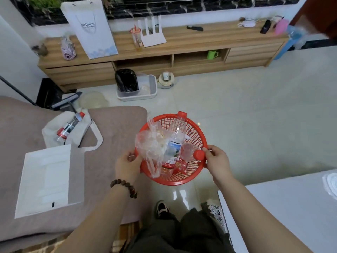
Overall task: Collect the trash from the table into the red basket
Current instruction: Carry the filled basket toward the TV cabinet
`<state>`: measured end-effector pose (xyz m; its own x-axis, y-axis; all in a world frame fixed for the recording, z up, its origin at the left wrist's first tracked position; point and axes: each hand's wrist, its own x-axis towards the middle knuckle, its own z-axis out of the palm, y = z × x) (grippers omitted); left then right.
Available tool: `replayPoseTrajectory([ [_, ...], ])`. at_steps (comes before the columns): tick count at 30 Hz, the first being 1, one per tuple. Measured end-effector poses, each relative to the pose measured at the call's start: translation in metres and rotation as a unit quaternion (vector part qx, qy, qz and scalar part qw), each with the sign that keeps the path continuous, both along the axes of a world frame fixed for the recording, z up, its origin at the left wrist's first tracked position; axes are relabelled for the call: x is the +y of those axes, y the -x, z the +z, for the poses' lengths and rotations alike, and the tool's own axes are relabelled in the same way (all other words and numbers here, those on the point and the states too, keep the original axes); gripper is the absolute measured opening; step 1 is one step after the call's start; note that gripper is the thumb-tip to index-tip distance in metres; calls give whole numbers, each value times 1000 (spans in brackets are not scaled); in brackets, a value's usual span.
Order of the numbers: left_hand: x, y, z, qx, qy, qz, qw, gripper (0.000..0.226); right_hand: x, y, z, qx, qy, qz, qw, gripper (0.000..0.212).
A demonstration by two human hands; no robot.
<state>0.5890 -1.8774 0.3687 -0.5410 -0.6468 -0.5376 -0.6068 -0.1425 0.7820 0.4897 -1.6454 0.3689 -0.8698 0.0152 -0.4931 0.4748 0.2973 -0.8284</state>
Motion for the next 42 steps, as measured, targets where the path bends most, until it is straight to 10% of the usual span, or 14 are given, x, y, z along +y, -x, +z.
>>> replayPoseTrajectory([
  [42,13,697,-44,-44,27,-13,999,15,3,692,-45,-35,-70,32,996,21],
])
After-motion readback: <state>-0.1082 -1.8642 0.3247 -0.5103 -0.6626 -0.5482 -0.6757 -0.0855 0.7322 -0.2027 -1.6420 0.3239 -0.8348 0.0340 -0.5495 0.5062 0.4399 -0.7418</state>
